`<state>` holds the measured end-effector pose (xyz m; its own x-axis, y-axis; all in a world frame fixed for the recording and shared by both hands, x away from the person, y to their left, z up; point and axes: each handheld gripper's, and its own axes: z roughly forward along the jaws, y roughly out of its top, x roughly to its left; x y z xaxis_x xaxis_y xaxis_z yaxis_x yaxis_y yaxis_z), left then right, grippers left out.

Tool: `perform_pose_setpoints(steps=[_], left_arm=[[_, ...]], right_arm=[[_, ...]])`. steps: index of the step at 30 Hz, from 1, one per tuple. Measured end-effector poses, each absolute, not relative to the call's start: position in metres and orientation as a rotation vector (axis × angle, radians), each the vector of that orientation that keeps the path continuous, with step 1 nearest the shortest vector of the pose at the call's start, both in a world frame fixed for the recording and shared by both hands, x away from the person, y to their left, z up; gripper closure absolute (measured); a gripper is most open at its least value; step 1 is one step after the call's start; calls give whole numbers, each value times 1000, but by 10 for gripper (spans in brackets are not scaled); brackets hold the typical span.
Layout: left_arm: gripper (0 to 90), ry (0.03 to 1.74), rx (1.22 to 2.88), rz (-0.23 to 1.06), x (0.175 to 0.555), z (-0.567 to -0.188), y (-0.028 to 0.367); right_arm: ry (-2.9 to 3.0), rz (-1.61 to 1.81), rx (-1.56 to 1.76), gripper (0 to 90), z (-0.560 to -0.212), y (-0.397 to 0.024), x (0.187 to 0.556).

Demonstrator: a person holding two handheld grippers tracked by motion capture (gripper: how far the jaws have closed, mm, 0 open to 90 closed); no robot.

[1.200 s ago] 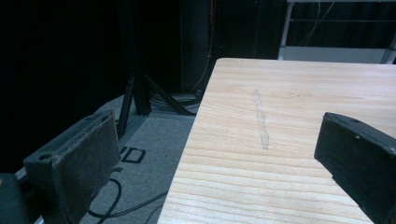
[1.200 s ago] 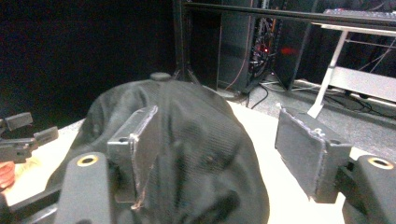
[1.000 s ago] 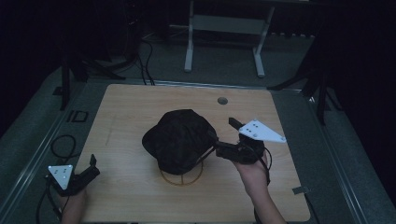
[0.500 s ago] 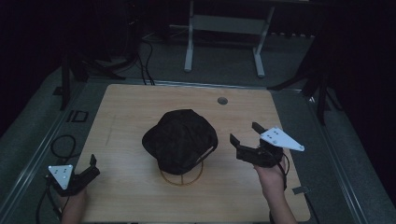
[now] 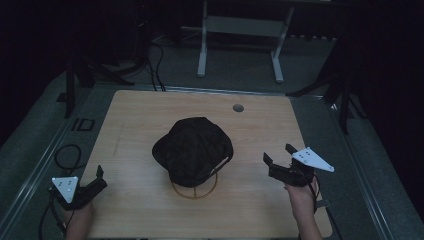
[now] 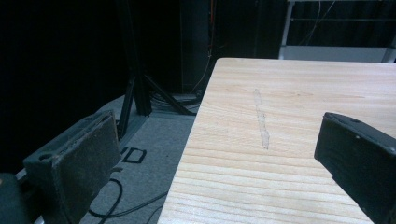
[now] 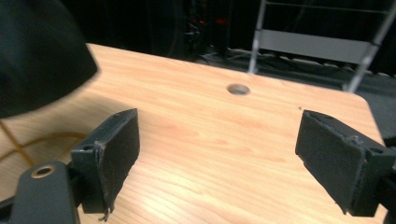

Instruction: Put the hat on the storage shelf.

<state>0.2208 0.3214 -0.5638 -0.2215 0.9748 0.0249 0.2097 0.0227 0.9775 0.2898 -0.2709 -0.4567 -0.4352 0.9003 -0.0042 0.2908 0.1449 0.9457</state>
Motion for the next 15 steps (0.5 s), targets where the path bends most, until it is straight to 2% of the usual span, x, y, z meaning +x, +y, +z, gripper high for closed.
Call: perform_pose_setpoints(steps=[15], left_arm=[[6, 1537, 1250, 1269, 221, -564, 321]], right_arm=[[1757, 1158, 1277, 138, -496, -323, 290]])
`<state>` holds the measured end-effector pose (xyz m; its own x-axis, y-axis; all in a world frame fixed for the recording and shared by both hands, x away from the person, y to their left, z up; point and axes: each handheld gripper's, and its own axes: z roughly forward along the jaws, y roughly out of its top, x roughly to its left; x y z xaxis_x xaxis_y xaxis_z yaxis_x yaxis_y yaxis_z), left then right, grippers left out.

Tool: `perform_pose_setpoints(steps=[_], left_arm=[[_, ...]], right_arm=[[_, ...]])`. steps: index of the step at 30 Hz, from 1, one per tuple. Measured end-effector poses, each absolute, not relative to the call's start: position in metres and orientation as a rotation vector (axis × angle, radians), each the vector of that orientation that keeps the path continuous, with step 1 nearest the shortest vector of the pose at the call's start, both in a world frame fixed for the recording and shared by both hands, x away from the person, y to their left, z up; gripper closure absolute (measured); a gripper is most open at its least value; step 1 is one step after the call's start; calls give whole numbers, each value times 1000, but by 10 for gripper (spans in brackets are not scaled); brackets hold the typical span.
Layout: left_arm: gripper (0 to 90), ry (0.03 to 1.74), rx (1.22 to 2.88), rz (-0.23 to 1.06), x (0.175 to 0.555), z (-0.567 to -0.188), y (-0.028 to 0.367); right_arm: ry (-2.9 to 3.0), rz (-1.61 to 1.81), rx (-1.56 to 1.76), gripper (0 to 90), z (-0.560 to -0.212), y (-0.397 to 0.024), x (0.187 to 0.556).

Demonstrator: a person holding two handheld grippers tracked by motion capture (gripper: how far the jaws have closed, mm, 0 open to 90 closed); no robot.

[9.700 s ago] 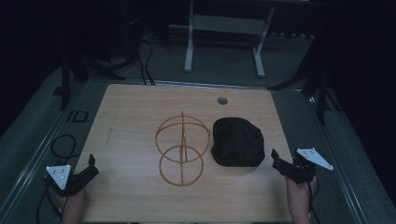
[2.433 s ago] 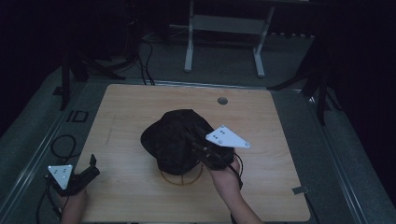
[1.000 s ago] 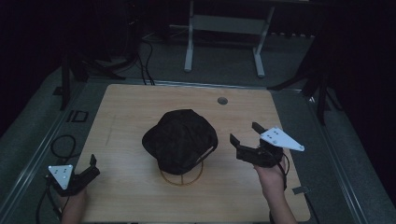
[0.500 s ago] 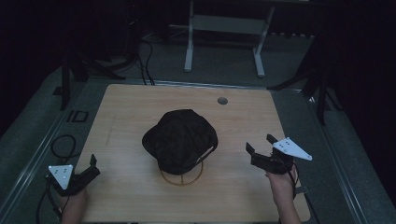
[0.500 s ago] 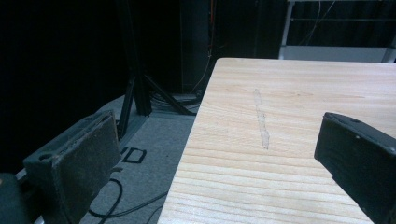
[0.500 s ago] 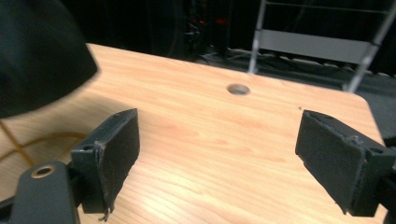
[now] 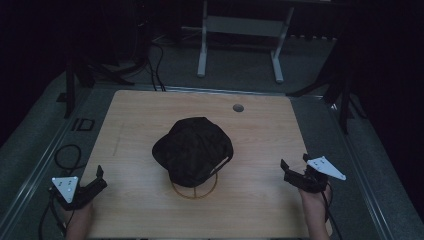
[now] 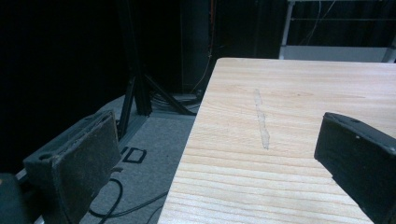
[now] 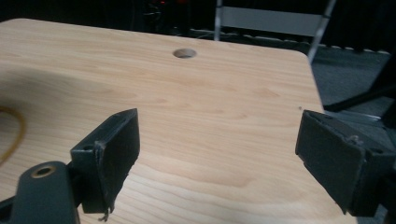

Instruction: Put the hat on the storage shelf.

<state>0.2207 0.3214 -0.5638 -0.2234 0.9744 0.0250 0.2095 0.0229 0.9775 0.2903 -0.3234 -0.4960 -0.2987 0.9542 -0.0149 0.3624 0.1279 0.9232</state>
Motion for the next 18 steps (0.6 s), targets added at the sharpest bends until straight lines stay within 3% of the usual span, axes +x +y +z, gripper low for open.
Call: perform_pose_setpoints(steps=[18], left_arm=[[6, 1539, 1249, 1273, 221, -564, 321]], right_arm=[[1675, 1046, 1431, 138, -528, -375, 274]])
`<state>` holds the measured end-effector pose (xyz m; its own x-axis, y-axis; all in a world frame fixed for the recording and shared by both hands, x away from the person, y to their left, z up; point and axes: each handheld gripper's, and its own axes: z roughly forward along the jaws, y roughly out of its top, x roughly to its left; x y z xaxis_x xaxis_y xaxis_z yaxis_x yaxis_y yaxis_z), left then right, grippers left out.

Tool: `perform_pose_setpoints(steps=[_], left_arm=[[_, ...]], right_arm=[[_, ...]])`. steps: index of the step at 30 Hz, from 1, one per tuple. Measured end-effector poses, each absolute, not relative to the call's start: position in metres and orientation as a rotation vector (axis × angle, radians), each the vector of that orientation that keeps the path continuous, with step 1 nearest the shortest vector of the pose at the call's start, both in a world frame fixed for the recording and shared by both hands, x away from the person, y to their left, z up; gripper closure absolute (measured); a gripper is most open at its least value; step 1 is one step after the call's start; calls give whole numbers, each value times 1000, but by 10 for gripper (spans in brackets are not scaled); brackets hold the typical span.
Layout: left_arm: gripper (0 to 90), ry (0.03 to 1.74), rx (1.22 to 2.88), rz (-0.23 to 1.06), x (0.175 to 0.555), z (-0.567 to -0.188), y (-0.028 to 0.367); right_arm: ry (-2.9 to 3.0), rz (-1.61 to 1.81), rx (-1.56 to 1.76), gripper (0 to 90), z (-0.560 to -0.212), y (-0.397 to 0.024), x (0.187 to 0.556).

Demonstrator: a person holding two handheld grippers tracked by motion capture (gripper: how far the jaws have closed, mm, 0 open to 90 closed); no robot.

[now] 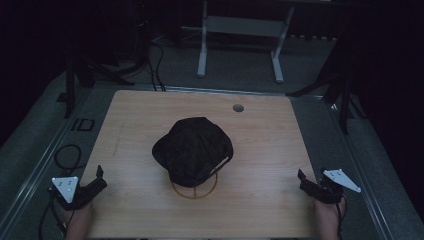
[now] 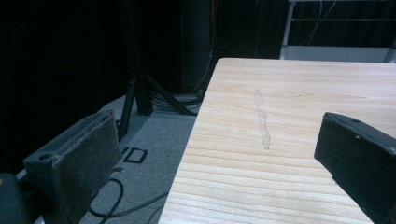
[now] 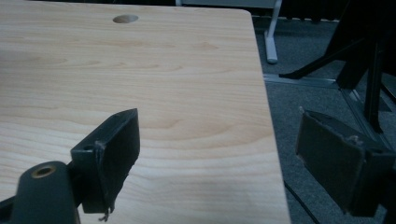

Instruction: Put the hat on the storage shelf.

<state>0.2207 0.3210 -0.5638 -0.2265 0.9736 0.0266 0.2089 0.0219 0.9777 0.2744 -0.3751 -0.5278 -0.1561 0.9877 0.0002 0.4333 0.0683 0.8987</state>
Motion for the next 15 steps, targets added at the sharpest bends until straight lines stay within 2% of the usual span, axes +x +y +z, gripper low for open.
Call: perform_pose_setpoints(steps=[15], left_arm=[[6, 1536, 1243, 1271, 220, -564, 322]], right_arm=[[1598, 984, 1530, 140, -541, -394, 264]])
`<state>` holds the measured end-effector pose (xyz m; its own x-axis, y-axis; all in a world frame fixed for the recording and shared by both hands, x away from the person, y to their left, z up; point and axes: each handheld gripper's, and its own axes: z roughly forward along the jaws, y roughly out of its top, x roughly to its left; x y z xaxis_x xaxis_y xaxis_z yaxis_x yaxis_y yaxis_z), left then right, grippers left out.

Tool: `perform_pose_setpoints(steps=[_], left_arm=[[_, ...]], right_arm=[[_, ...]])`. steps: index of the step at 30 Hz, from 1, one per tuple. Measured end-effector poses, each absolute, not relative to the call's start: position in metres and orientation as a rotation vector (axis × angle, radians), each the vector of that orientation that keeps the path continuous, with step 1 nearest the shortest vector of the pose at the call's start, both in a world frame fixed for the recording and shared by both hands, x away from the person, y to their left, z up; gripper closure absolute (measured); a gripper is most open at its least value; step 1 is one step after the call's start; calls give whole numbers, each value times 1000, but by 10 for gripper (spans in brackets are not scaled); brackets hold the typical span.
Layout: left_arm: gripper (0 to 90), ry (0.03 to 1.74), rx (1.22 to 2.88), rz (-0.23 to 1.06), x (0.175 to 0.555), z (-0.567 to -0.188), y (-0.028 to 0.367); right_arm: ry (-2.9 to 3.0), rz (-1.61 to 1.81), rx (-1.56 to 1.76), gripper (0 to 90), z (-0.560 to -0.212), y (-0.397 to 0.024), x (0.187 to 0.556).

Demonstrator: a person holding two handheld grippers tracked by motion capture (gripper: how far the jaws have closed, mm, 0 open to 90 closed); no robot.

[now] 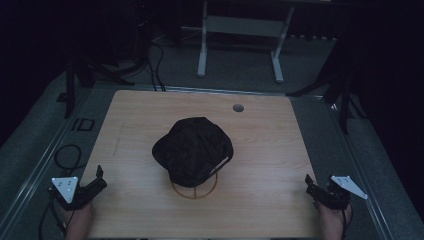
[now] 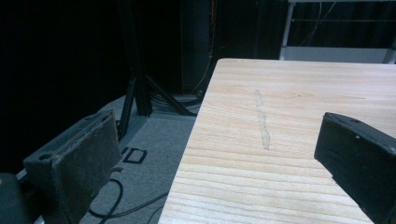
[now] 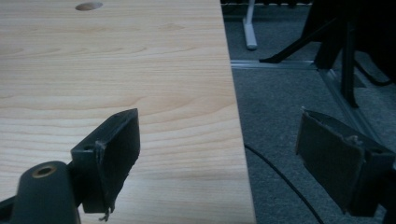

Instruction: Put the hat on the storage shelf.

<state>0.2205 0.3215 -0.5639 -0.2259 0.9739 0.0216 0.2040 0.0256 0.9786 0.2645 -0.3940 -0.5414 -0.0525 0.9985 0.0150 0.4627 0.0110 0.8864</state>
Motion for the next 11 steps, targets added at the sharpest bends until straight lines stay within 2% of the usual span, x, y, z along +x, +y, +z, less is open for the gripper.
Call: perform_pose_setpoints(steps=[11], left_arm=[[6, 1540, 1242, 1267, 221, -564, 322]], right_arm=[[1614, 976, 1541, 140, -546, -395, 267]])
